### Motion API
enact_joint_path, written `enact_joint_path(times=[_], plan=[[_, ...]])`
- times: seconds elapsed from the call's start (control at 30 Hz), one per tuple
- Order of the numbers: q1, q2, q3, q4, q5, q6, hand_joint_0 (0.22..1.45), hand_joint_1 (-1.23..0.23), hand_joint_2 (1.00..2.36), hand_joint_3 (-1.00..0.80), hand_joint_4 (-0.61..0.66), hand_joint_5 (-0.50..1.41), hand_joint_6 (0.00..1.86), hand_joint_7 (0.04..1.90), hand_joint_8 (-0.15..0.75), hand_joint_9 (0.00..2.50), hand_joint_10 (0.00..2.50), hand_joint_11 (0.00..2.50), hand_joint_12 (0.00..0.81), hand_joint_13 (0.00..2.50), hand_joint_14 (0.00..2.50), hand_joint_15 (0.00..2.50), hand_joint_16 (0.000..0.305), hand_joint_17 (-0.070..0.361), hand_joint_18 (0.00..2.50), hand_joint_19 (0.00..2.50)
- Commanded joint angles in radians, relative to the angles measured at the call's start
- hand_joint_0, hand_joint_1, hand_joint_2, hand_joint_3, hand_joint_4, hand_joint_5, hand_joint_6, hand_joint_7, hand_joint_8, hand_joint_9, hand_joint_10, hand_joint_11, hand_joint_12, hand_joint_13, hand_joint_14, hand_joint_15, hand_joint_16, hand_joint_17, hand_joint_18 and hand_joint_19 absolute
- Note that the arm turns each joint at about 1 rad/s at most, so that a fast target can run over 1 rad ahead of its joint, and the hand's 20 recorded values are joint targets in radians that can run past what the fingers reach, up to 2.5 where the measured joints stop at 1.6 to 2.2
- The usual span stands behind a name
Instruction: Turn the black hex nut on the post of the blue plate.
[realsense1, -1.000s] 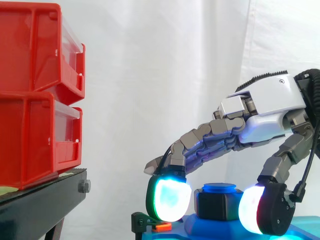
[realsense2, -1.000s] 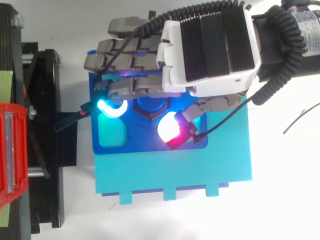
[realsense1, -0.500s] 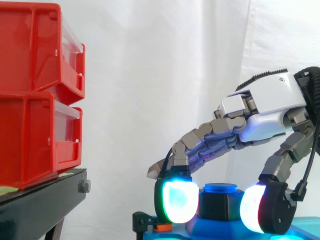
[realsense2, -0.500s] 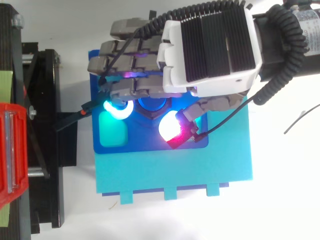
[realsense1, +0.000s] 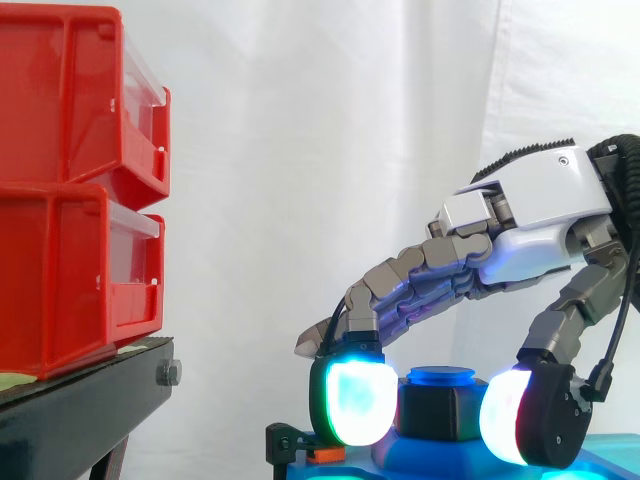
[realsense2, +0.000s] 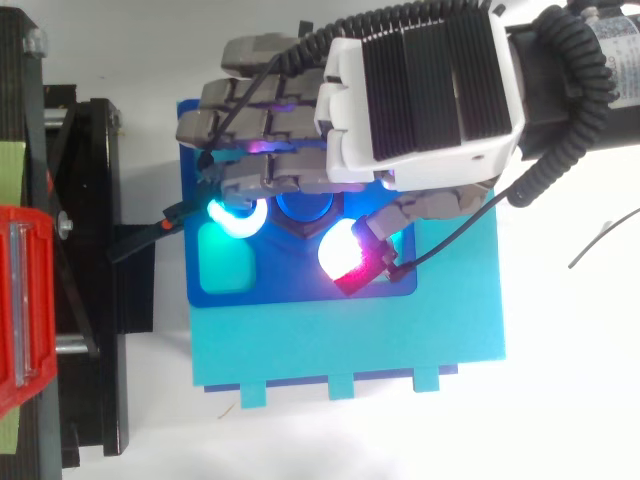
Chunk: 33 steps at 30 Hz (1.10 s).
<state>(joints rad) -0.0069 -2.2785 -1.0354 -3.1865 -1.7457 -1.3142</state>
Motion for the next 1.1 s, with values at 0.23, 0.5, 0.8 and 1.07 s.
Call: enact_joint_path(times=[0.23,0.5,0.8,1.07], plan=[[-0.002,0.001,0.000,0.005,0.000,-0.016,0.61,-0.84,1.01,-0.44,0.16,-0.23,0.50,0.98,0.191,0.20,0.00,0.00,0.333,0.29,0.00,0.00,0.052,0.118,0.15,0.03],[-0.002,-0.001,0.000,0.008,0.002,-0.017,0.61,-0.84,1.00,-0.44,0.16,-0.23,0.50,0.99,0.192,0.20,0.00,0.00,0.334,0.29,0.00,0.00,0.052,0.118,0.15,0.04],[-0.002,0.001,0.000,0.008,0.002,-0.017,0.57,-0.83,1.00,-0.45,0.17,-0.23,0.50,0.97,0.196,0.19,0.00,0.00,0.340,0.28,0.00,0.01,0.054,0.121,0.13,0.07],[-0.001,-0.001,-0.002,0.017,0.000,-0.017,0.54,-0.79,1.00,-0.47,0.17,-0.23,0.50,0.96,0.204,0.19,0.00,0.00,0.346,0.28,0.00,0.02,0.055,0.124,0.13,0.07]])
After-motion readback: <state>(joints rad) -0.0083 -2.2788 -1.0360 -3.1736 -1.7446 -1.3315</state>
